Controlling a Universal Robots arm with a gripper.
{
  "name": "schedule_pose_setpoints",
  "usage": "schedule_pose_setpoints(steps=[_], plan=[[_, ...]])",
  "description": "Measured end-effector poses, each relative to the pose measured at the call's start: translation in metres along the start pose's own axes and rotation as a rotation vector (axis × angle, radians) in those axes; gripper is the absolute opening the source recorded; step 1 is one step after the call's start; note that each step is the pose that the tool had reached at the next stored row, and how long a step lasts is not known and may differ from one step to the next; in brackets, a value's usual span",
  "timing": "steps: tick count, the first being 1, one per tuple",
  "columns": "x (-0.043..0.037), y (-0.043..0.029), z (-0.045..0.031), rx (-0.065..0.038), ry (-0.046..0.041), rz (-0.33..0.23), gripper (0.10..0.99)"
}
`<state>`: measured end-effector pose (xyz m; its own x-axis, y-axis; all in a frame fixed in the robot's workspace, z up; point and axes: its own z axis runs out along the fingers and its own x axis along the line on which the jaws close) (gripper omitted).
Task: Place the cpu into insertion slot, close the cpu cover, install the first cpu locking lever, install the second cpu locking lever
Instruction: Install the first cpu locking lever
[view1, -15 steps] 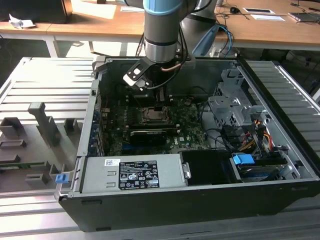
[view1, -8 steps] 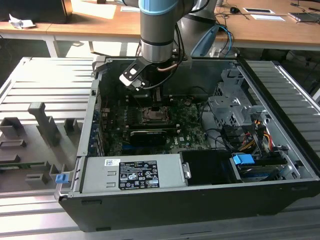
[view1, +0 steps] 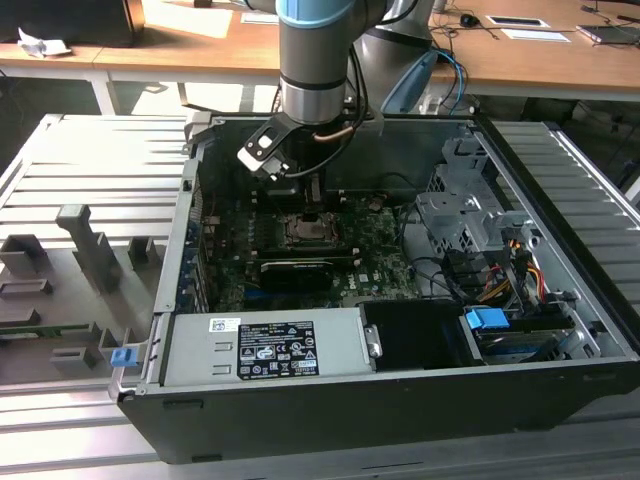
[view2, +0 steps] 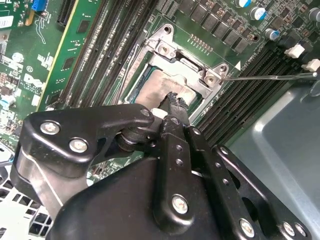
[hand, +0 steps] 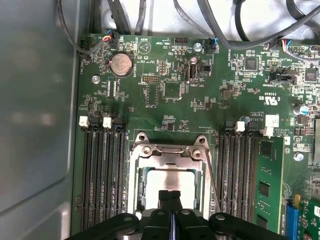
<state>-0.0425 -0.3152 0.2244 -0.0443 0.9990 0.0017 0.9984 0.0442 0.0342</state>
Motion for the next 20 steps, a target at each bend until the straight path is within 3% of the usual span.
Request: schedule_pose_setpoints(steps=[13, 20], plan=[[0.0000, 0.0002, -0.0054, 0.000, 0.0000, 0.000, 0.106], [0.0000, 0.0005, -0.0134, 0.000, -0.0002, 0.000, 0.106]])
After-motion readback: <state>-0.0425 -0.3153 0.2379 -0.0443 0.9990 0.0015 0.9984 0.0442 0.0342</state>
